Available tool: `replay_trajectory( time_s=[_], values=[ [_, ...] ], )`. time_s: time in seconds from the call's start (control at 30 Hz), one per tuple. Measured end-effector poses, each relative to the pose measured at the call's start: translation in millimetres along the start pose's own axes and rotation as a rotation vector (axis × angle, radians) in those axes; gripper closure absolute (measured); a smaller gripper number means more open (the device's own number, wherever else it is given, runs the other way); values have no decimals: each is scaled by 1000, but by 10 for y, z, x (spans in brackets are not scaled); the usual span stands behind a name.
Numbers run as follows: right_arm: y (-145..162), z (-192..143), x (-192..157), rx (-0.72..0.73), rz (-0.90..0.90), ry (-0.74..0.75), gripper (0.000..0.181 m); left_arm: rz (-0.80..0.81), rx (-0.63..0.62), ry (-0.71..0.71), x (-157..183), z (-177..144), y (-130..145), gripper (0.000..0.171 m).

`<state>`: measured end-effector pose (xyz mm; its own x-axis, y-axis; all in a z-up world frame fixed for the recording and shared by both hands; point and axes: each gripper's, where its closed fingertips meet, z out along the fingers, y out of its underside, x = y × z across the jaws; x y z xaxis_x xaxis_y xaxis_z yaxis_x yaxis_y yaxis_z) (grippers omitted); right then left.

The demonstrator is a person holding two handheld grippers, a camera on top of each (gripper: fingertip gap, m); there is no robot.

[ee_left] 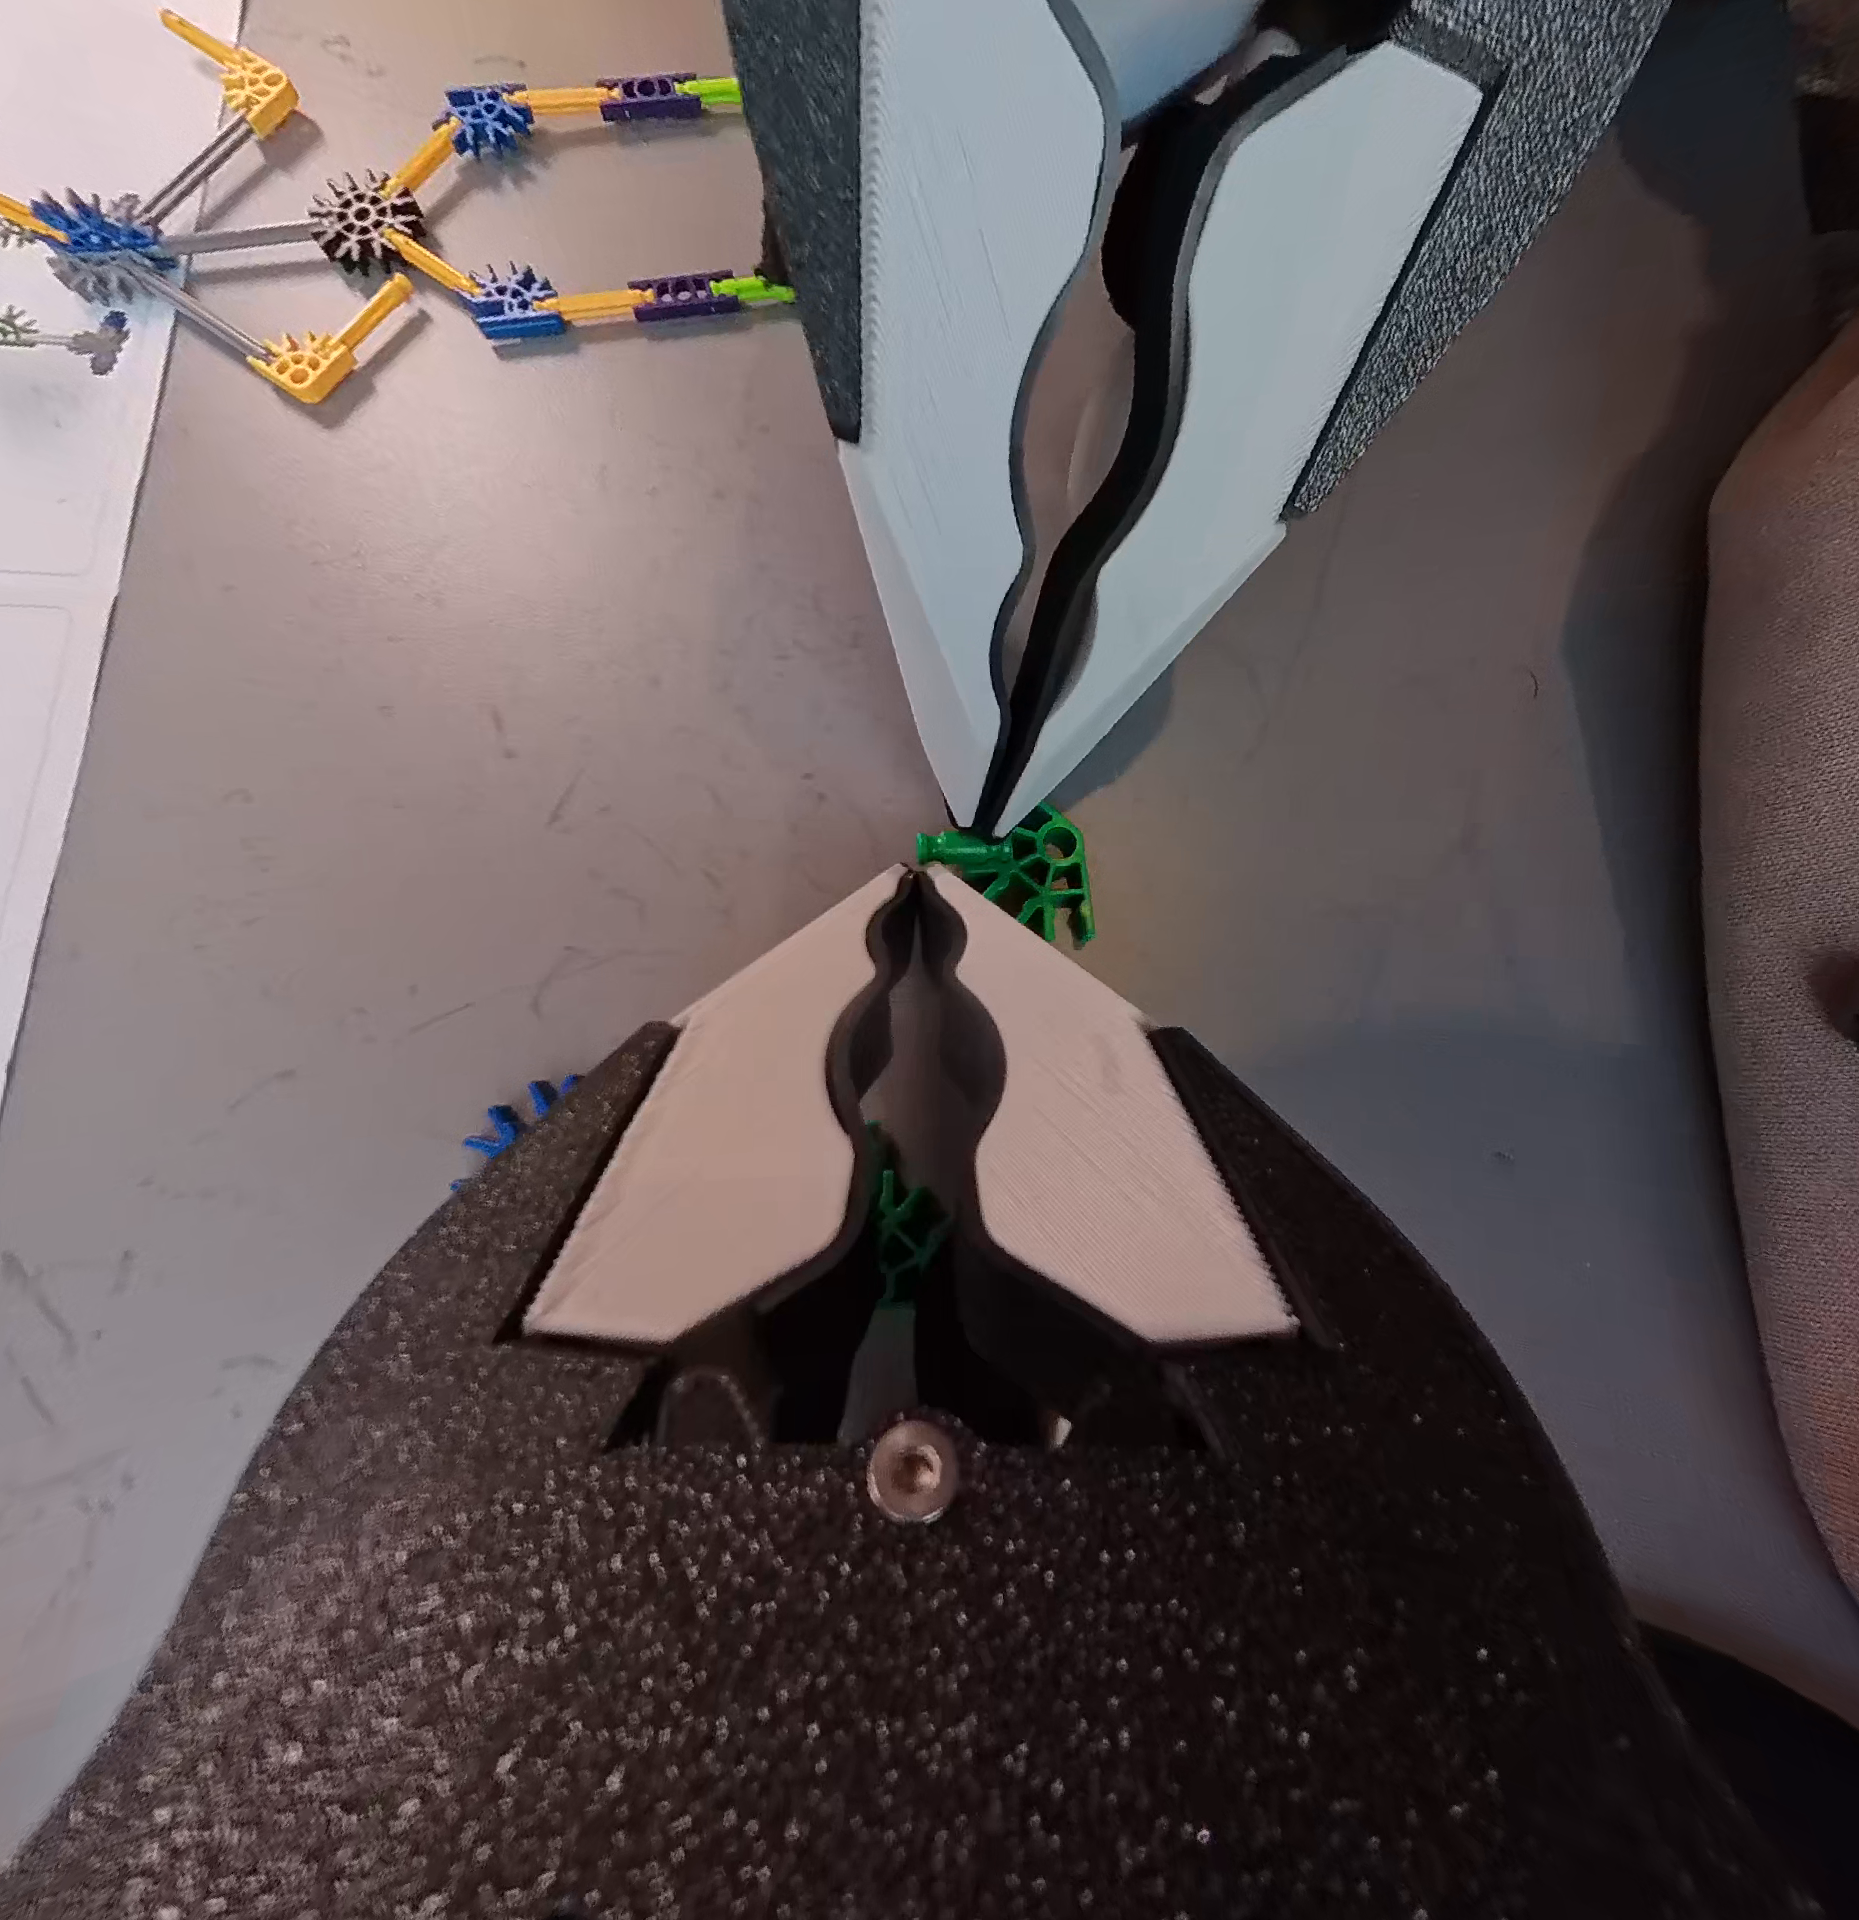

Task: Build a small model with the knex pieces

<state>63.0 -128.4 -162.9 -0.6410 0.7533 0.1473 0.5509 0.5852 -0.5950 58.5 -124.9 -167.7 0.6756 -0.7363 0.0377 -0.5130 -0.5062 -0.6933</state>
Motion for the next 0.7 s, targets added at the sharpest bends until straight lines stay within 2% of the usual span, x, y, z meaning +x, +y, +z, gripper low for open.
replay_trajectory(
  time_s=[0.1, 0.17, 0.37, 0.57, 0.7],
  values=[
    [2, -1, 8, 2, 13, -4, 181, -28, 52, -2, -18, -100, -53, 171],
    [7, -7, 20, 3, 22, -3, 181, -49, 71, 38, 50, -153, -59, 164],
    [-13, -21, 17, 23, 50, -25, 181, -34, 35, 60, 219, -108, -6, 148],
    [-93, -51, 5, 50, 78, -55, 181, -29, 30, 26, 200, -100, -18, 147],
    [-60, 8, -7, 6, 76, -62, 181, -23, 16, 24, 226, -67, -1, 147]
  ],
)
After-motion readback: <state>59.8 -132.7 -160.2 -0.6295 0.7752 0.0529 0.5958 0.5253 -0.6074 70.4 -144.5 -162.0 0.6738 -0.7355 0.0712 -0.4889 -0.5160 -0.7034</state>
